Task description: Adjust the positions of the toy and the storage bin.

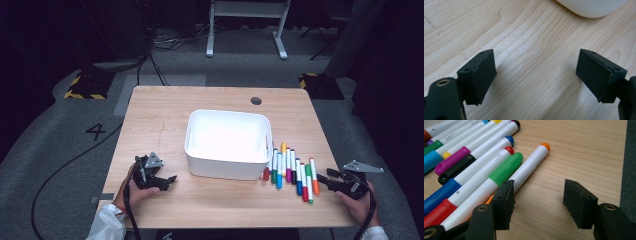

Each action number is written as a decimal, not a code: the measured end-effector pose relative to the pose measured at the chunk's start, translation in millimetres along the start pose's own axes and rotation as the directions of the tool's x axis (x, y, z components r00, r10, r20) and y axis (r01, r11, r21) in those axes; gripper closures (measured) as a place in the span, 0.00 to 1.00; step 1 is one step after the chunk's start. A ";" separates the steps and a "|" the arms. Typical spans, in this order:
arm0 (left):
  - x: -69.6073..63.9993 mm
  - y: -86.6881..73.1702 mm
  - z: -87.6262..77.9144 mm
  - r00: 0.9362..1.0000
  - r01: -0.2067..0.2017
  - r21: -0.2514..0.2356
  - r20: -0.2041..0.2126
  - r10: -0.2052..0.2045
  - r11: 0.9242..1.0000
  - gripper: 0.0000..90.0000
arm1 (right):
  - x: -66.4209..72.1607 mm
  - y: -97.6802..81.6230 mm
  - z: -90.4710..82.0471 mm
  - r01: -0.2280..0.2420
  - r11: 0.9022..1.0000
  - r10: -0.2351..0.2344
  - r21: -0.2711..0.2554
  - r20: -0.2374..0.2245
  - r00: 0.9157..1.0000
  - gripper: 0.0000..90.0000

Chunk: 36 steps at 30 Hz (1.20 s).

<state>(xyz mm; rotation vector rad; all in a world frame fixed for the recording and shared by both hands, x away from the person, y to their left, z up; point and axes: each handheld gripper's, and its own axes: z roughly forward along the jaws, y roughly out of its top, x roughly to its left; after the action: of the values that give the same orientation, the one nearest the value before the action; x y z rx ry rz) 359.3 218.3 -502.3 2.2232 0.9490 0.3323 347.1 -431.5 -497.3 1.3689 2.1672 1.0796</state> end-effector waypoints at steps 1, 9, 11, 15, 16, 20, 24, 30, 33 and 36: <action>-0.1 0.0 0.0 1.000 0.000 0.000 0.000 0.000 1.000 0.18 | 0.3 0.1 -0.9 -0.005 1.000 0.005 -0.002 0.000 1.000 0.48; -1.4 -0.5 -0.5 1.000 0.002 -0.005 -0.014 -0.002 1.000 0.19 | 5.0 -0.1 -11.5 -0.019 0.999 0.018 -0.038 -0.024 1.000 0.48; -1.4 -0.6 -0.6 1.000 -0.001 -0.005 -0.011 0.001 1.000 0.19 | 9.0 -1.3 -13.5 -0.013 0.999 0.012 -0.042 -0.039 0.999 0.47; -1.8 -0.7 -0.7 1.000 0.000 -0.003 -0.008 0.000 1.000 0.19 | 17.6 -3.6 -13.6 -0.003 0.999 0.001 -0.034 -0.057 0.998 0.47; -1.8 -0.7 -0.8 1.000 -0.002 -0.001 -0.008 0.002 1.000 0.19 | 18.6 -4.1 -13.0 0.006 1.000 -0.007 -0.026 -0.058 0.998 0.46; -2.0 -0.7 -0.8 1.000 -0.003 -0.002 -0.006 0.003 1.000 0.19 | 20.4 -6.4 -8.6 0.021 1.000 -0.021 0.005 -0.043 0.999 0.48; -1.9 -0.7 -0.8 1.000 -0.003 -0.001 -0.003 0.003 1.000 0.19 | 21.0 -8.8 -7.3 0.033 0.999 -0.033 0.014 -0.021 0.999 0.54; -2.2 -0.8 -0.8 1.000 -0.003 0.000 0.003 0.003 1.000 0.19 | 19.2 -11.1 -10.8 0.037 0.999 -0.039 0.025 0.102 0.994 0.72; -2.2 -0.8 -0.9 1.000 -0.002 0.001 0.003 0.002 1.000 0.19 | 18.4 -12.0 -10.6 0.021 1.000 -0.022 0.012 0.131 0.991 0.80; -2.2 -0.8 -0.8 1.000 -0.002 0.001 0.002 0.002 1.000 0.19 | 17.1 -11.6 -9.7 0.015 1.000 -0.016 0.006 0.137 0.991 0.82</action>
<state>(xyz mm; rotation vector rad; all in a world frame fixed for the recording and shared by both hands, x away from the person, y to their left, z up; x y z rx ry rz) 356.9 217.6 -502.2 2.2250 0.9463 0.3302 325.8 -423.3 -498.2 1.3839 2.0801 0.9463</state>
